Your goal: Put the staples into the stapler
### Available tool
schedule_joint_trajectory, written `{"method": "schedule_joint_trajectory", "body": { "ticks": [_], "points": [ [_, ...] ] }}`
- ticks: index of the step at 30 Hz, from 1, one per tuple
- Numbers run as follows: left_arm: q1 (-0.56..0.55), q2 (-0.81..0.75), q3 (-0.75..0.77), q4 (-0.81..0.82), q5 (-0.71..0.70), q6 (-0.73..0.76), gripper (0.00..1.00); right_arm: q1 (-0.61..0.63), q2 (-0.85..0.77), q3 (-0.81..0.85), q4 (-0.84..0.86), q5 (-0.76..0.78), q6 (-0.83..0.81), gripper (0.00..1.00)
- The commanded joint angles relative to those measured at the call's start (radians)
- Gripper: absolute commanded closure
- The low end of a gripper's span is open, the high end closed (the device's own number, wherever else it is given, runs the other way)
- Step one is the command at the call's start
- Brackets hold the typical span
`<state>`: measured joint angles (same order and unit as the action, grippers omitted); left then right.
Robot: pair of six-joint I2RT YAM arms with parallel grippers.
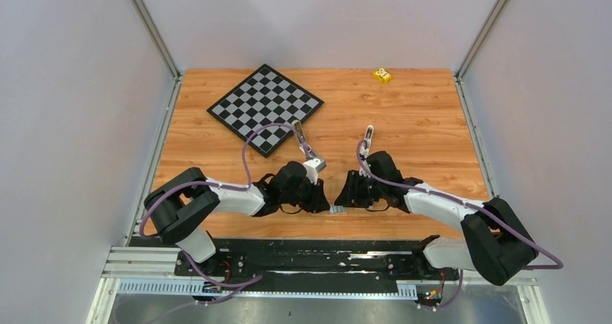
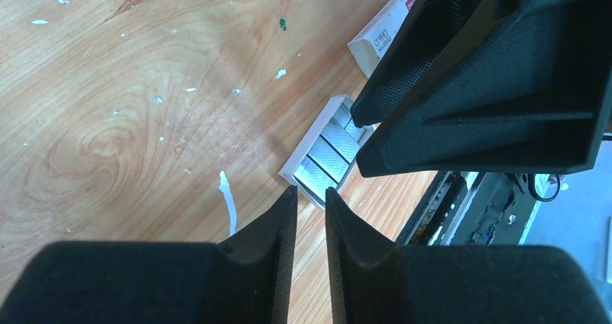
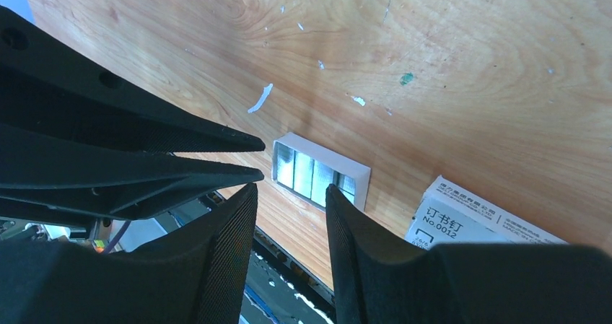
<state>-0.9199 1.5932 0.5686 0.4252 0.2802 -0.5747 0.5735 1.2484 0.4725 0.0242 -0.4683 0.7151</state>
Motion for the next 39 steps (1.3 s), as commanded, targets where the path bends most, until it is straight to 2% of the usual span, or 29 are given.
{"method": "schedule_joint_trajectory", "body": {
  "ticks": [1,29,39],
  "points": [
    [-0.007,0.019,0.025,0.019,-0.009,0.02,0.77,0.021,0.019,-0.018,0.017,0.028,0.018,0.56],
    [-0.007,0.068,0.039,0.03,0.016,0.024,0.79,0.035,0.068,-0.029,0.08,0.02,0.054,0.53],
    [-0.011,0.07,0.04,0.034,0.015,0.024,0.79,0.036,0.024,-0.032,0.094,0.001,0.08,0.53]
  ]
}}
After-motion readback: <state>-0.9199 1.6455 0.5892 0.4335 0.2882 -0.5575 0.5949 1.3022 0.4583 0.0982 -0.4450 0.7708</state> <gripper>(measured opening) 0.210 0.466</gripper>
